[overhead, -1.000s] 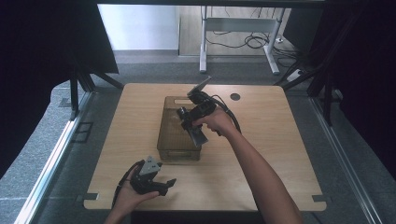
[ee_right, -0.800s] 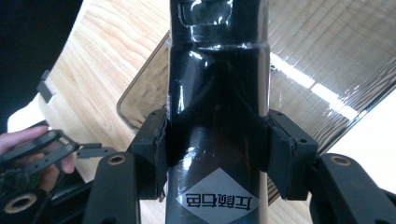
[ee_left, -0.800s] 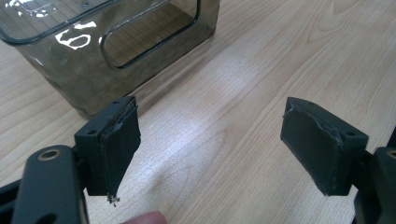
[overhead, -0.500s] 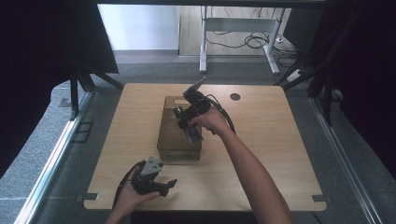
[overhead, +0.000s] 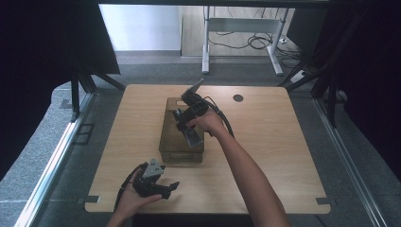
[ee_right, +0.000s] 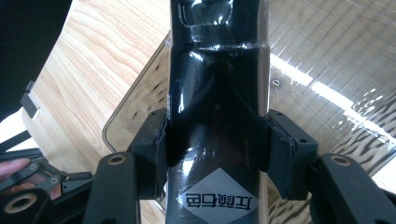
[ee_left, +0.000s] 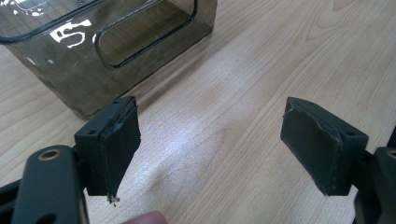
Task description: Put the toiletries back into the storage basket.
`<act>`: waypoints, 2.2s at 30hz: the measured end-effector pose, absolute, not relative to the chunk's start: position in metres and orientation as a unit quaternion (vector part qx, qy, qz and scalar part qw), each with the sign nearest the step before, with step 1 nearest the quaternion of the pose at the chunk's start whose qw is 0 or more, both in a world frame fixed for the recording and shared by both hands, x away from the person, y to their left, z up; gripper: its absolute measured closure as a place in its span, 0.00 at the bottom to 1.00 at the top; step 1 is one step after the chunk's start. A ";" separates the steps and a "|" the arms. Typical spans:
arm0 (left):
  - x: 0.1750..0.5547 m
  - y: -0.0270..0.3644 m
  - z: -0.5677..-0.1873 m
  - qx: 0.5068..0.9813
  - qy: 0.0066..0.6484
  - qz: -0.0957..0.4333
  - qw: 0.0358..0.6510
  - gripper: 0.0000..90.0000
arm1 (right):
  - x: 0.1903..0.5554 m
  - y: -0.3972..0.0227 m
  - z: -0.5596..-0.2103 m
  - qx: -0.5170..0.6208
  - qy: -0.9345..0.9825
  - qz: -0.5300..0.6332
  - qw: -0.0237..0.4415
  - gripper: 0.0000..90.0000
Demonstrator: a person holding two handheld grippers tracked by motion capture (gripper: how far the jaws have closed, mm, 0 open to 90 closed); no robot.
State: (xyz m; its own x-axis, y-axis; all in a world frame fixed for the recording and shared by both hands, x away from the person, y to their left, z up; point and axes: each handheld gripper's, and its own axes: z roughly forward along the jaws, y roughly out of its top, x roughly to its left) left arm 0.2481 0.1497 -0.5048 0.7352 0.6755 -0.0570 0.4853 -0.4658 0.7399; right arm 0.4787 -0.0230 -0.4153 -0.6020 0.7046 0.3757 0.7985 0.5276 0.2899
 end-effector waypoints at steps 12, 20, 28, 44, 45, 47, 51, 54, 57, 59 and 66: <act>0.248 0.148 -0.506 0.849 0.341 0.121 0.385 0.22 | 0.485 -0.018 -0.422 -0.442 -0.865 -0.217 0.102 0.51; 0.248 0.148 -0.506 0.848 0.340 0.122 0.387 0.22 | 0.488 -0.012 -0.427 -0.448 -0.863 -0.210 0.103 0.51; 0.248 0.148 -0.505 0.848 0.340 0.122 0.387 0.22 | 0.489 -0.006 -0.433 -0.450 -0.862 -0.209 0.106 0.51; 0.247 0.148 -0.505 0.848 0.339 0.123 0.387 0.22 | 0.489 0.010 -0.442 -0.452 -0.860 -0.208 0.112 0.51; 0.247 0.148 -0.505 0.848 0.339 0.123 0.388 0.22 | 0.489 0.010 -0.442 -0.451 -0.861 -0.207 0.113 0.51; 0.248 0.147 -0.505 0.848 0.339 0.123 0.387 0.22 | 0.489 0.012 -0.442 -0.451 -0.861 -0.206 0.114 0.51; 0.248 0.147 -0.506 0.849 0.338 0.122 0.387 0.22 | 0.489 0.013 -0.443 -0.451 -0.860 -0.208 0.114 0.51; 0.248 0.147 -0.506 0.849 0.338 0.122 0.387 0.22 | 0.490 0.014 -0.445 -0.452 -0.860 -0.206 0.113 0.51; 0.248 0.147 -0.506 0.850 0.339 0.121 0.386 0.22 | 0.490 0.015 -0.446 -0.451 -0.861 -0.204 0.114 0.51; 0.248 0.147 -0.506 0.850 0.338 0.121 0.386 0.22 | 0.490 0.015 -0.446 -0.453 -0.860 -0.205 0.115 0.51; 0.246 0.143 -0.506 0.852 0.333 0.120 0.387 0.22 | 0.491 0.015 -0.447 -0.454 -0.860 -0.203 0.112 0.51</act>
State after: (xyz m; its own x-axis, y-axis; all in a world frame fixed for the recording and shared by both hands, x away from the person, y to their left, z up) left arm 0.2460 0.1426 -0.5058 0.7499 0.6594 -0.0532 0.4738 -0.4793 0.7388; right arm 0.4913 0.0145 -0.4473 -0.5623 0.7357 0.3775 0.8269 0.5050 0.2474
